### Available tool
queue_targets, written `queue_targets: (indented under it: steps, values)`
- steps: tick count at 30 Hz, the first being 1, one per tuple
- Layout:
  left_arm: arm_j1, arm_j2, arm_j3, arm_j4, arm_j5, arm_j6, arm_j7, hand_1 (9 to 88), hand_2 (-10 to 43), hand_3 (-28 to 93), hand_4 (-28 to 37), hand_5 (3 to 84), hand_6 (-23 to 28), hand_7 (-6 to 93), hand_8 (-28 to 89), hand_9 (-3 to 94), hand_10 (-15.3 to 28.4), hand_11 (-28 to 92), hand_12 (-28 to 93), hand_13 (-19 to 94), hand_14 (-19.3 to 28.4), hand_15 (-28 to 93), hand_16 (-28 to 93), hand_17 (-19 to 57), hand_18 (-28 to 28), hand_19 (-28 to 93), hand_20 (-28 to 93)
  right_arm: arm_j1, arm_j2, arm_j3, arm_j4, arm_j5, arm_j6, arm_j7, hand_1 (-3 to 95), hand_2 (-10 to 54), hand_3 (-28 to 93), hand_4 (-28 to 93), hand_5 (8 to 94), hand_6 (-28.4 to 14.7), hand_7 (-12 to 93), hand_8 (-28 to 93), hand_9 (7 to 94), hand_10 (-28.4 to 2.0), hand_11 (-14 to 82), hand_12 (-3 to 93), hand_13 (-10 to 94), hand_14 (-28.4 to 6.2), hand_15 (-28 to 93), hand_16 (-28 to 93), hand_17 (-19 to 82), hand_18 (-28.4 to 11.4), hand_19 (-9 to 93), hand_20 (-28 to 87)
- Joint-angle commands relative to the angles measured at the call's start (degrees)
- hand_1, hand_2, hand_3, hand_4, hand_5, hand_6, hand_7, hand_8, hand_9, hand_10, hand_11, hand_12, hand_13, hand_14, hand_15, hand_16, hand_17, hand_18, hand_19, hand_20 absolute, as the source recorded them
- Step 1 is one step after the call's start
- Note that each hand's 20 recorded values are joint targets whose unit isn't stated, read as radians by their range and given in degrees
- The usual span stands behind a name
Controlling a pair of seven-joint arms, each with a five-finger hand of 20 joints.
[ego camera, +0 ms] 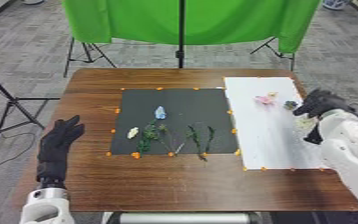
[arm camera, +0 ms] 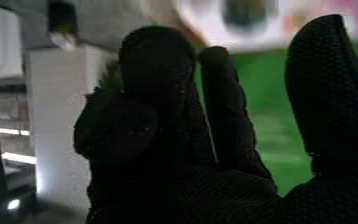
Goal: Arrange flowers
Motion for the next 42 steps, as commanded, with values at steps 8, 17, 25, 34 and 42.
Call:
queue_targets:
  steps: [8, 17, 25, 34, 42]
  values:
    - [1.56, -1.12, -0.27, -0.28, 0.36, -0.26, -1.36, 19.6, 8.5, 59, -28.3, 47.4, 4.9, 11.4, -6, 44.7, 14.6, 18, 12, 30, 17.7, 25, 0, -0.4, 13.7, 13, 21, -3.65, -2.14, -2.27, 4.37, -4.77, 9.51, 0.81, 50.2, -9.5, 63, -18, 61.4, 0.2, 14, -8, 70.9, -14.1, 15.7, 21.3, 84, -5.7, 60, 33, 59, -12.2, 93, 50]
    - [1.63, -0.9, -0.62, -0.53, 0.41, 0.05, -1.36, 19.7, 8.3, 59, -28.3, 47.4, 4.8, 11.4, -6, 44.7, 14.7, 18, 12, 30, 17.7, 25, 0, -0.4, 13.6, 13, 20, -3.16, -0.77, 0.15, -4.9, -8.32, 15.67, -0.91, 67.2, -9.5, 54, -16, 76.3, -1.5, 19, 11, 85.5, -10.6, 6.9, 35.6, 89, -3.2, 58, 34, 64, -9.2, 93, 49]
    - [0.87, -0.5, -0.22, -0.24, 0.45, -0.63, -1.65, 19.5, 8.2, 59, -28.3, 47.4, 4.8, 11.4, -6, 44.7, 14.6, 18, 12, 30, 17.7, 25, 0, -0.5, 13.7, 13, 20, 17.39, -2.3, -20.74, -12.5, -4.08, 23.55, -16.29, 66.8, -9.5, 54, -15, 77.3, -0.9, 19, 11, 86.9, -10.0, 6.9, 36.4, 89, -2.7, 59, 34, 65, -9.1, 93, 51]
    - [-0.51, 0.0, 0.3, 0.31, 0.7, -1.25, -2.2, 19.5, 8.1, 60, -28.3, 47.4, 4.9, 11.5, -6, 44.7, 14.6, 18, 12, 30, 17.6, 25, 0, -0.5, 13.7, 13, 21, 39.19, -10.4, -49.83, -5.58, -6.21, 23.86, -26.37, 65.8, -9.5, 55, -16, 77.5, -0.1, 20, 11, 87.4, -8.9, 6.5, 36.9, 89, -2.2, 59, 35, 65, -9.1, 93, 53]
    - [-0.17, -0.39, 0.01, 0.17, 0.73, -0.82, -2.22, 19.8, 8.2, 59, -28.3, 47.3, 4.8, 11.5, -6, 44.7, 14.6, 18, 12, 30, 17.7, 25, 0, -0.5, 13.7, 13, 20, 42.69, -15.45, -58.42, 0.0, -6.73, 21.61, -28.88, 65.0, -9.5, 57, -17, 77.1, 0.4, 21, 10, 87.7, -8.5, 6.4, 37.0, 89, -2.0, 60, 35, 65, -9.0, 93, 53]
